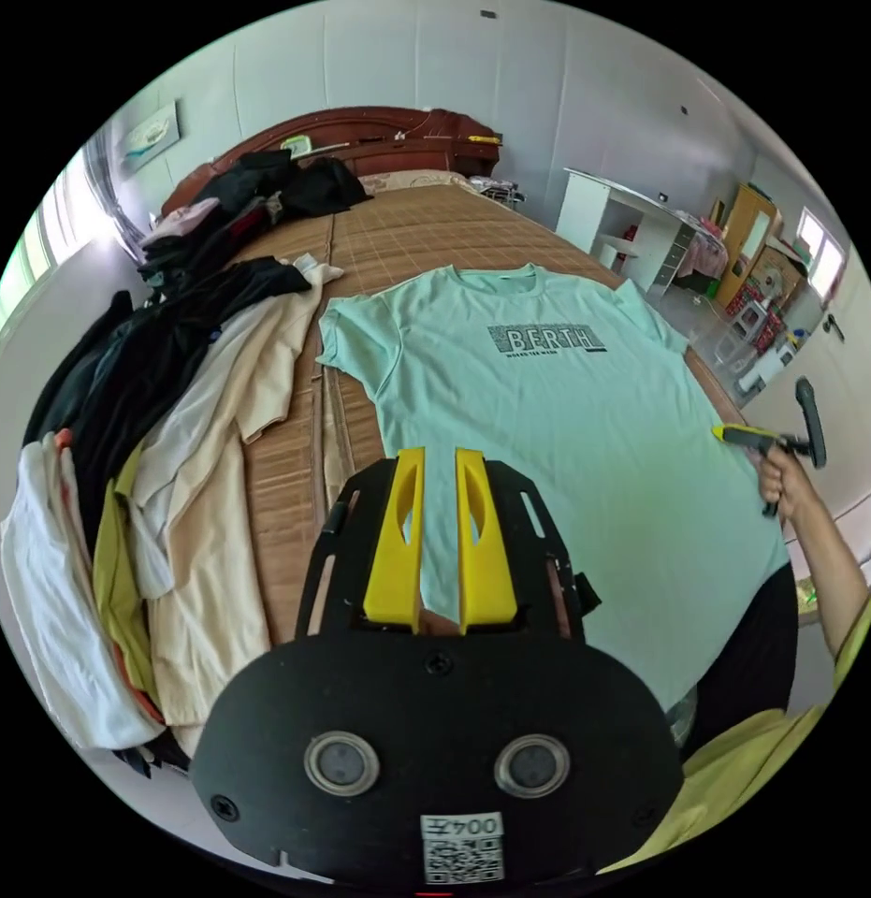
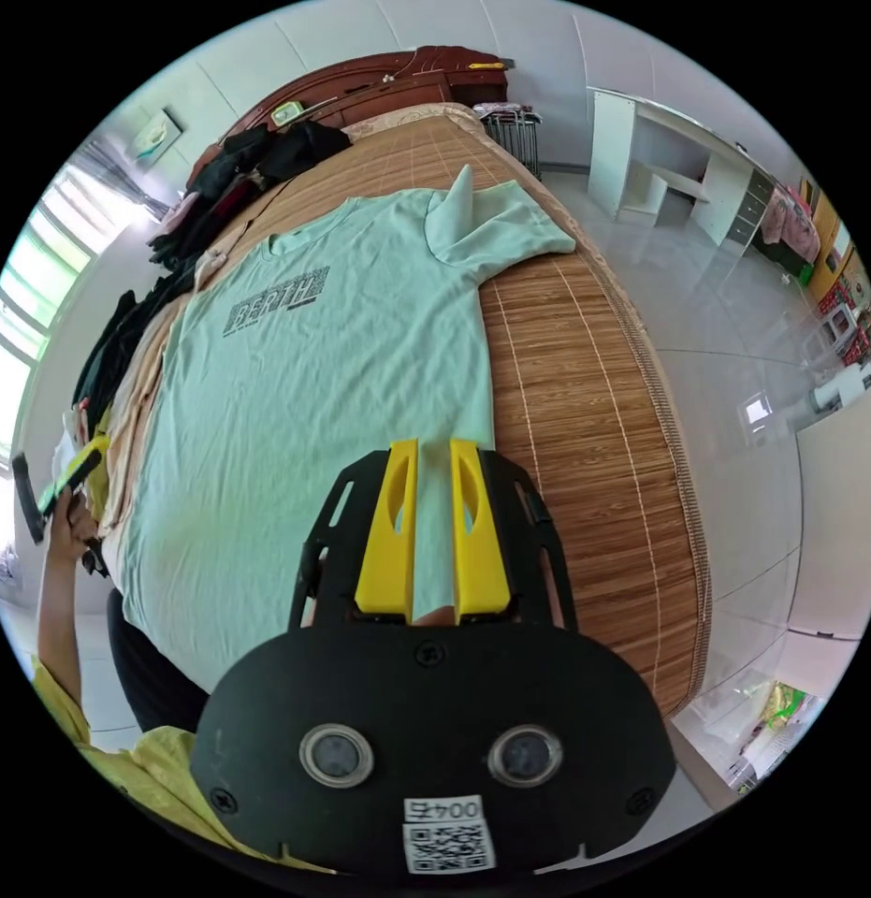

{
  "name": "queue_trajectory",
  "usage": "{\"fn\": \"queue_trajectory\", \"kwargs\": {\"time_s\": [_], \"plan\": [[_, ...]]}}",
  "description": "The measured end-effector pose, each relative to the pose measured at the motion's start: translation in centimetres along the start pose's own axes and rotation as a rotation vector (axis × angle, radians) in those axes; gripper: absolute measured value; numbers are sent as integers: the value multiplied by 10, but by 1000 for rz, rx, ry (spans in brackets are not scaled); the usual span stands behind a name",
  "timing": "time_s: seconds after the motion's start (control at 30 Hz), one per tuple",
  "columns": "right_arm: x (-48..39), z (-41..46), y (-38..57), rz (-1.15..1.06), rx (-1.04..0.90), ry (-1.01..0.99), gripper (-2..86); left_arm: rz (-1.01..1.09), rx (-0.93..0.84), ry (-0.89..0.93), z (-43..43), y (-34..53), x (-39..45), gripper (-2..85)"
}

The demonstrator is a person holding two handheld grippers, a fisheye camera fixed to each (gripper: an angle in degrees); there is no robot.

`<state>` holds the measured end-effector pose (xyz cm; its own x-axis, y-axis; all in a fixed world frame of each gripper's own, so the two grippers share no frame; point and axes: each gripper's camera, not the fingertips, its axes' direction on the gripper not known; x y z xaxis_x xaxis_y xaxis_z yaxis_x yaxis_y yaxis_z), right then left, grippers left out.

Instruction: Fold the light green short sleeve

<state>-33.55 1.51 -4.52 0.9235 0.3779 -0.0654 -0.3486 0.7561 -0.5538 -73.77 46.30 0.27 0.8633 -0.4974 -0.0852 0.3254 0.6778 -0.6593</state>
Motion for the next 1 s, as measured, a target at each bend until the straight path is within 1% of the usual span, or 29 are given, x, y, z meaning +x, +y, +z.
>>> {"fn": "queue_trajectory", "kwargs": {"time_s": [0.23,0.3,0.33,0.47,0.57,0.63,0.77,0.83,0.9,0.97,1.0], "plan": [[-10,4,-4,6,1,23,57,1,-59,-20,54,-78,-22,44],[-13,6,-5,8,-1,35,53,-9,-101,-49,66,-88,-32,40],[-14,7,-5,13,0,45,51,-25,-151,-77,76,-90,-42,37],[-16,9,-5,28,-1,48,41,-160,-91,13,63,-82,-90,19],[-17,11,-5,37,-1,36,36,-221,-83,39,43,-80,-110,11],[-19,13,-4,38,-2,35,35,-209,-52,37,16,-76,-111,8],[-23,16,-2,32,-1,48,34,-114,24,161,-55,-34,-91,5],[-25,17,0,32,0,46,33,-78,-2,196,-71,-10,-78,5],[-24,19,2,36,0,39,33,-52,-72,205,-71,11,-69,5],[-24,21,3,38,1,36,33,-60,-175,102,-58,32,-70,6],[-25,22,5,36,2,40,33,-91,-179,110,-59,37,-79,6]]}}
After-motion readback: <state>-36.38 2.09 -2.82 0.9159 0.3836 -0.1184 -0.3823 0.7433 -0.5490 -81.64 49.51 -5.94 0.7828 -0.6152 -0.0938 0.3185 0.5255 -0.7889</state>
